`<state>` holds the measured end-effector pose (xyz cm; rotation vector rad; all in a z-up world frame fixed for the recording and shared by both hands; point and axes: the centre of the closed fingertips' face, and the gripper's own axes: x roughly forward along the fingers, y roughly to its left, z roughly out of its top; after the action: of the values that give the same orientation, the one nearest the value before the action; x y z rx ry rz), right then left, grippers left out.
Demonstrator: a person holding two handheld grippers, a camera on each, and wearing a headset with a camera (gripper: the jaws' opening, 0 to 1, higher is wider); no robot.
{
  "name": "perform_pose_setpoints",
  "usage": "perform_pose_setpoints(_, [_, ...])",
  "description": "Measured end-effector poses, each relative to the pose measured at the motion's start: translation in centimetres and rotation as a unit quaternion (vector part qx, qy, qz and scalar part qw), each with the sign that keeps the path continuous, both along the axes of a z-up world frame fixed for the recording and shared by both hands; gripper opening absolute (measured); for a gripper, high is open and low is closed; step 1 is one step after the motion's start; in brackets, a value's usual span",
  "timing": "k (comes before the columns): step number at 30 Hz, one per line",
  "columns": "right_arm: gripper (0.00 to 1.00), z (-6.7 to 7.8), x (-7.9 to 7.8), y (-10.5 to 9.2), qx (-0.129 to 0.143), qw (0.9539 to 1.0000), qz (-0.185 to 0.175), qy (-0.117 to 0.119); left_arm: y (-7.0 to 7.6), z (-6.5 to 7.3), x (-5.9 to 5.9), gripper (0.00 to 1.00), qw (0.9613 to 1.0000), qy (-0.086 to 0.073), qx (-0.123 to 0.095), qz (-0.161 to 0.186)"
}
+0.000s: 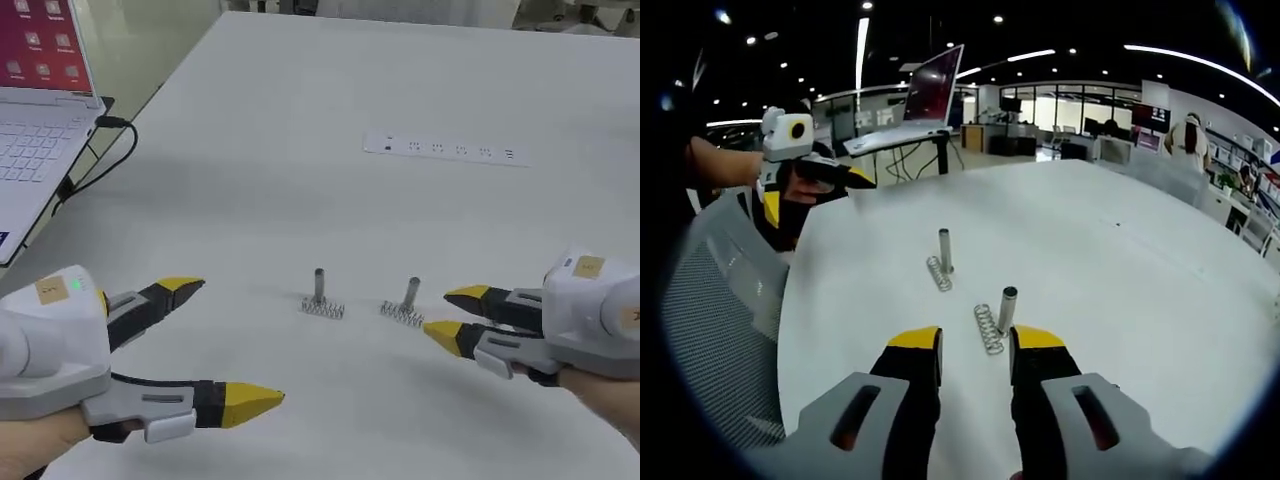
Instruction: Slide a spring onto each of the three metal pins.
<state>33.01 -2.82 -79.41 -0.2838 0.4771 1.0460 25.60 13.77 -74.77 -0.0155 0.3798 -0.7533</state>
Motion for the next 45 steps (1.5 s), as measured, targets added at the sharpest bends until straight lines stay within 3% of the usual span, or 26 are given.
perform_pose_setpoints(23, [0.22, -3.9, 1.9, 1.4, -0.038, 0.9985, -0.006, 0.038, 0.0, -0.1, -0.1, 0.96, 0.9999, 0.005, 0.007, -0.006])
perform_pose_setpoints(39, [0.13, -5.4, 2.1, 1.3, -0.058, 0.9968, -0.005, 0.055, 0.3, -0.5, -0.3, 0.95, 0.9999, 0.01, 0.007, 0.0])
perform_pose_setpoints(45, [0.09, -5.5, 1.8, 1.3, -0.057, 0.9972, 0.004, 0.048, 0.4, -0.7, -0.4, 0.95, 0.9999, 0.012, 0.007, 0.003])
